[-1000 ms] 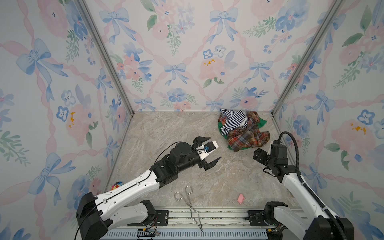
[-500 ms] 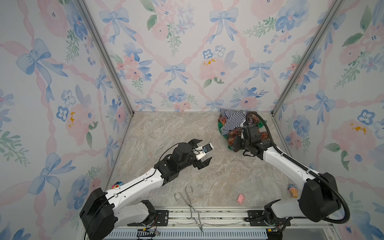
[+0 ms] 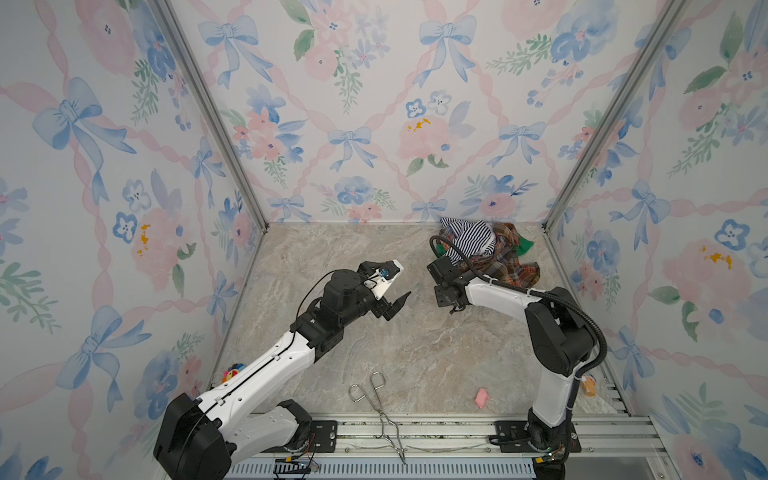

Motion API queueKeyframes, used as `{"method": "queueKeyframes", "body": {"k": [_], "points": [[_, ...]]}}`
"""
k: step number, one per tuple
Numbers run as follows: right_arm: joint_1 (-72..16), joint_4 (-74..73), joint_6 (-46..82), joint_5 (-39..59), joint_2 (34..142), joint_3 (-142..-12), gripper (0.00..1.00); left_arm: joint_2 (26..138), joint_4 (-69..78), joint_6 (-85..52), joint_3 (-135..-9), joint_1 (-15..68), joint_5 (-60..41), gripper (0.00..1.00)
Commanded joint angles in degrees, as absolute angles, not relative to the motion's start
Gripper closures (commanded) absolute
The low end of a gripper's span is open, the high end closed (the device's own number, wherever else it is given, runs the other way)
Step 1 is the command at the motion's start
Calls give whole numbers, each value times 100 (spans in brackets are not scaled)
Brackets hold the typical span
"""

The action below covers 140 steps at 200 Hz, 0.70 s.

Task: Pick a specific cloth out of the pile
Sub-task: 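Lower the right gripper into the pile and grasp the green shirt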

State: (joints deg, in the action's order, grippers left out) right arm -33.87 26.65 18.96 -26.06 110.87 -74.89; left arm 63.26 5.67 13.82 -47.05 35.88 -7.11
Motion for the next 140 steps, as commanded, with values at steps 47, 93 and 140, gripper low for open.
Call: {"method": "queueKeyframes", "body": {"k": [47,93,140], "points": [[-3472,3448,1925,-3531,11798,-8176,68,6265,852,658,-4783,3019,-1448,2],[-3454,3521,1931,-3555,12035,-8311,72,6208,966,558,-4732,2918,-1511,2],[-3328,3624,1978,-3507,12234,-8440,74,6173,1016,497,-4711,2883,-1512,2]]}}
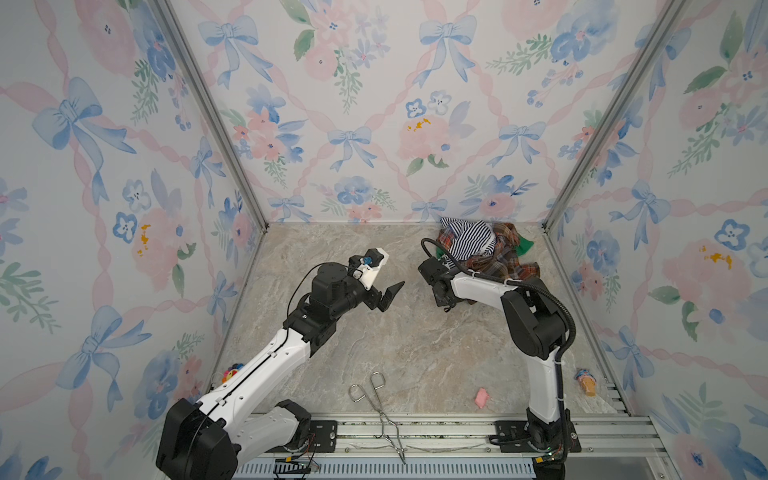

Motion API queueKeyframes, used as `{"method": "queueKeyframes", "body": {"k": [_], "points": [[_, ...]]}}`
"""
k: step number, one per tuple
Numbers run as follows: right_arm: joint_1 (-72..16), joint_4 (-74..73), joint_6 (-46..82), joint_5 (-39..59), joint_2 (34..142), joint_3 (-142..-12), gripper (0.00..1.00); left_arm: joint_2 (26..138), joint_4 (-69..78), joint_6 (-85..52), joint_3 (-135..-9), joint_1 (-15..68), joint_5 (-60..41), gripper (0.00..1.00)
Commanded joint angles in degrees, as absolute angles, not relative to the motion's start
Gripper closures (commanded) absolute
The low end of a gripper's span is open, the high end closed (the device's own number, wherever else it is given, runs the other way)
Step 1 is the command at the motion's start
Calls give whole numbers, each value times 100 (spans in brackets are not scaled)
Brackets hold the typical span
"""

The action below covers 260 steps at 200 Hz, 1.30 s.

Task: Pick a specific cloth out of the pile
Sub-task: 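Lower the right gripper into the pile and grasp the green shirt, then lift the green shirt out of the pile with the right gripper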

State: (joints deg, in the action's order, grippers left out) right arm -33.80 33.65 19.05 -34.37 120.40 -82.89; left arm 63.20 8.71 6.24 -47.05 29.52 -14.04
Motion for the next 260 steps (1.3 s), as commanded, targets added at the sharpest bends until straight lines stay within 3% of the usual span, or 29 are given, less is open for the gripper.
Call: {"method": "queueKeyframes", "body": {"k": [1,50,70,105,116,132,184,228,244,260], "points": [[-3325,3627,1978,-3507,12234,-8448,74,6167,1018,495,-4711,2883,-1512,2],[-3177,3879,1999,-3516,12434,-8695,74,6108,1072,454,-4686,2850,-1555,2],[-3146,3969,2027,-3515,12469,-8744,82,6078,1091,434,-4673,2839,-1562,2],[-3096,4034,2109,-3491,12410,-8657,84,6036,1122,394,-4664,2813,-1606,2],[-3089,4044,2107,-3460,12418,-8657,87,6029,1133,373,-4663,2805,-1624,2],[-3085,4036,2100,-3411,12428,-8657,100,6015,1127,367,-4658,2803,-1626,2],[-3077,4224,1824,-3292,11867,-8995,100,6026,1145,339,-4651,2760,-1622,2],[-2440,5343,1163,-2866,11052,-11146,100,6038,1155,318,-4651,2760,-1633,2],[-2180,6055,748,-3006,11255,-12850,100,6019,1160,311,-4645,2762,-1594,2],[-1970,7009,405,-3119,12016,-15524,100,6019,1174,294,-4650,2758,-1604,2]]}}
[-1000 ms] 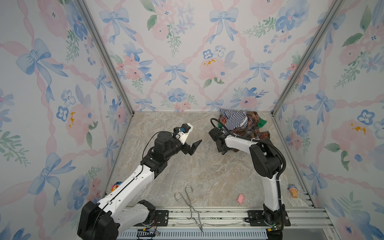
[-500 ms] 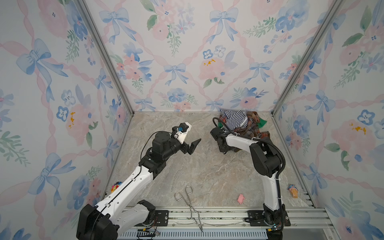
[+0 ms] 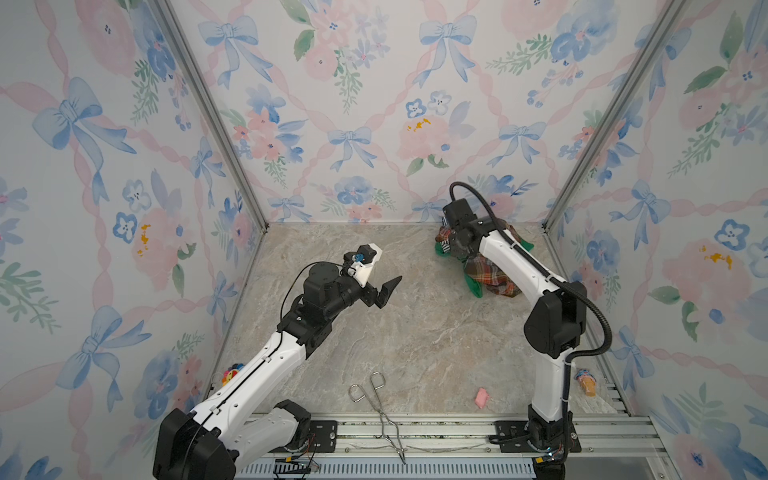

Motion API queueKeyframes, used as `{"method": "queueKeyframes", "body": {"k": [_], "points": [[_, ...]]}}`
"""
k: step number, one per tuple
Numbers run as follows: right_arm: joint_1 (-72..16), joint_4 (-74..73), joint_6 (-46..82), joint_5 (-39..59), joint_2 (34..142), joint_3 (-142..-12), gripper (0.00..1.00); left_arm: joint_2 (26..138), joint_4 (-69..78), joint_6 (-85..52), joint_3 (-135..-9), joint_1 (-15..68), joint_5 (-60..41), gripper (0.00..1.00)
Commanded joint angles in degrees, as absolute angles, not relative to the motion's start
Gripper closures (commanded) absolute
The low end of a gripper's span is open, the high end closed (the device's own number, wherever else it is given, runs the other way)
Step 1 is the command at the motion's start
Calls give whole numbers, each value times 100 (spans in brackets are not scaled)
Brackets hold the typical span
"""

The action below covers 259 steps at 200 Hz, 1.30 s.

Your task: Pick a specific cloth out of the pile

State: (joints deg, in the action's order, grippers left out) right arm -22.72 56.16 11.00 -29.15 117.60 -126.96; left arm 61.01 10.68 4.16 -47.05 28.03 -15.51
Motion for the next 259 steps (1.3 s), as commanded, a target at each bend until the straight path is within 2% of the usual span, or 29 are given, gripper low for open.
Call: {"method": "queueKeyframes", "body": {"k": [1,9,16,38,48,78,125,190,226,259], "points": [[-1956,7051,387,-3111,12068,-15747,100,6020,1176,296,-4650,2754,-1606,2],[-1883,7179,219,-3086,12400,-16887,100,6027,1178,277,-4649,2758,-1617,2],[-1872,6850,41,-3123,12339,-17086,100,6034,1178,276,-4648,2751,-1617,2],[-2007,4181,-506,-3122,10674,-14356,100,6029,1178,299,-4632,2745,-1582,2],[-2023,3668,-360,-3072,10315,-13979,100,6038,1173,307,-4634,2744,-1582,2],[-2197,4132,50,-2270,10922,-15326,100,6031,1186,283,-4653,2657,-1608,2],[-3067,2307,105,-1563,11073,-14880,100,5882,1210,314,-4603,2503,-1564,2],[-3416,779,2209,-196,12292,-15458,100,5537,1449,114,-4432,1705,-1773,2],[-3475,545,2328,-569,12181,-14340,100,5598,1484,106,-4403,1419,-1793,2],[-3448,505,2150,-846,11418,-12096,100,5694,1529,5,-4387,1284,-1757,2]]}}
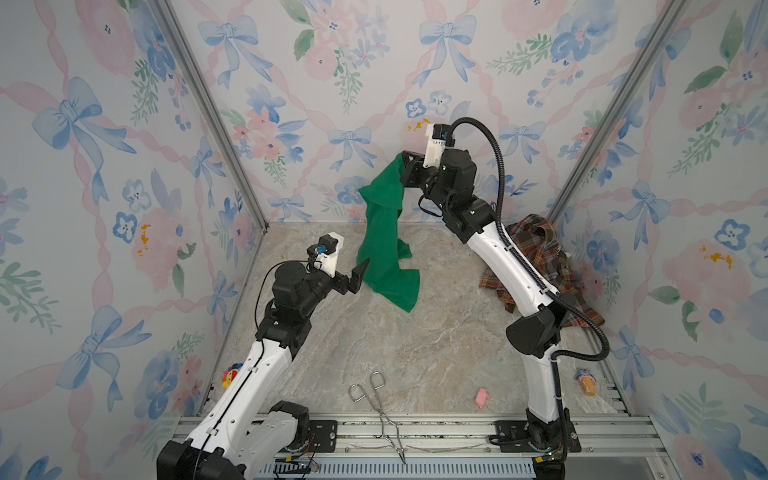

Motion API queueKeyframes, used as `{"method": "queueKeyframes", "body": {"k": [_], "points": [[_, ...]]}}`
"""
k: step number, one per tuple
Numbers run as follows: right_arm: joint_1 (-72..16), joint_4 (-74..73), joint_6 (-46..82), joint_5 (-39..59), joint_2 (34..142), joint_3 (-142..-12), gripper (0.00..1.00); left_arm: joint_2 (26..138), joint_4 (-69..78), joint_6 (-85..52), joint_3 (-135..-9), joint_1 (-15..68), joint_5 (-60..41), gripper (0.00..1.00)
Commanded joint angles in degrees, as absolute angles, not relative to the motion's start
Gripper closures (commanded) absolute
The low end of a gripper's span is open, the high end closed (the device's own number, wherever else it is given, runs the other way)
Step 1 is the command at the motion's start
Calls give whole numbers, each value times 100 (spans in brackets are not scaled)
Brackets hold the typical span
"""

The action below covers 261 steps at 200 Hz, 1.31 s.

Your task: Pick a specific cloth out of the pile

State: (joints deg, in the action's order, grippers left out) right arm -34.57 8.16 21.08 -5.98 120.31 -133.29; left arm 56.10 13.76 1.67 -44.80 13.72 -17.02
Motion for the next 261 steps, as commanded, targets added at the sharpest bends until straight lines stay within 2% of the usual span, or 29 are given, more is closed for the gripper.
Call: {"method": "queueKeyframes", "body": {"k": [1,40,44,48,55,61,76,93,106,133,159,198,239,249,261], "points": [[-3446,499,2147,-867,11391,-12016,100,5695,1525,2,-4391,1279,-1748,2],[-3238,170,2580,-861,10408,-9166,99,6114,1379,-167,-4444,1209,-1259,2],[-3220,156,2621,-802,10359,-8937,92,6216,1270,-207,-4500,1212,-1162,2],[-3206,148,2643,-730,10314,-8751,80,6333,1131,-252,-4581,1201,-1055,2],[-3186,194,2648,-579,10253,-8475,49,6610,791,-314,-4779,1209,-871,2],[-3189,307,2597,-482,10178,-8282,32,6905,428,-367,-4992,1203,-753,3],[-3316,666,2332,-668,9839,-7737,13,7641,-381,-467,-5538,1223,-722,8],[-3616,836,2139,-1341,9086,-6850,0,8156,-638,-639,-5783,1268,-1001,9],[-3867,949,2137,-1637,8484,-6192,3,8463,-633,-677,-5947,1354,-1131,10],[-4471,1270,2586,-1877,7429,-5127,3,9555,-971,-797,-6904,1627,-1092,22],[-5299,1171,3223,-2196,6718,-4291,3,10559,-1118,-774,-7861,2067,50,24],[-6336,1315,3542,-3094,6419,-3912,3,11994,-1894,-757,-9331,2188,960,29],[-6513,1754,3402,-3480,6224,-3986,3,12668,-2159,-762,-9954,2149,1271,28],[-6517,1792,3388,-3496,6142,-3964,3,12738,-2206,-755,-10004,2139,1178,33],[-6513,1832,3405,-3557,6030,-3923,3,12754,-2247,-724,-10037,2141,1061,51]]}}
